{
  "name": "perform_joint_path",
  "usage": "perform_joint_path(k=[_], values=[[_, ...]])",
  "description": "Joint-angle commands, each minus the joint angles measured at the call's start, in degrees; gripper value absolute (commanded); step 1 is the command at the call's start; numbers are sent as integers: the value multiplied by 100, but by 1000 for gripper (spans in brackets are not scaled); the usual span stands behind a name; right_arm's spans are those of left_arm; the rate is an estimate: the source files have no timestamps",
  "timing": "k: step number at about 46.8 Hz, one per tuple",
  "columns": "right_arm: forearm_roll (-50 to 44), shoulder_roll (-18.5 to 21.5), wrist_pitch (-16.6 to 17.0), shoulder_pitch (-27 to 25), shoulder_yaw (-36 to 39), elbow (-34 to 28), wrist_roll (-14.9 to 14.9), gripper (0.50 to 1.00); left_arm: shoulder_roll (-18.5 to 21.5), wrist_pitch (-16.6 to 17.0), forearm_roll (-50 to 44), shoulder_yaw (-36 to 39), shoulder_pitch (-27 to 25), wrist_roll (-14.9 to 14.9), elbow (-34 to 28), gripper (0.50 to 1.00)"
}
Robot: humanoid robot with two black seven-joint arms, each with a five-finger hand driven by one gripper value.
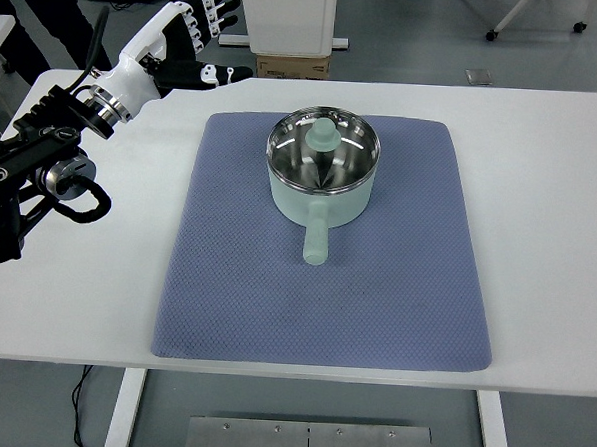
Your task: Rotate green pot handle
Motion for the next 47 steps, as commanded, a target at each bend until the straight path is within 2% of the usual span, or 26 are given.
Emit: perform_joint_path(k=[1,13,24,31,38,47], values=[[0,0,0,1,0,0,1,1000,32,-26,287,61,-144,-1,4,1000],[0,0,0,1,0,0,1,1000,67,-474,858,316,-864,-1,4,1000],[0,0,0,1,0,0,1,1000,59,-562,1632,413,-1322,-9,4,1000],[0,0,0,1,0,0,1,1000,15,-905,2106,430,-1550,-9,-5,1000],[0,0,0,1,0,0,1,1000,-29,-1089,2870,439,-1752,-53,-14,1000],[0,0,0,1,0,0,1,1000,-29,-1546,3785,457,-1875,-141,-330,1000]])
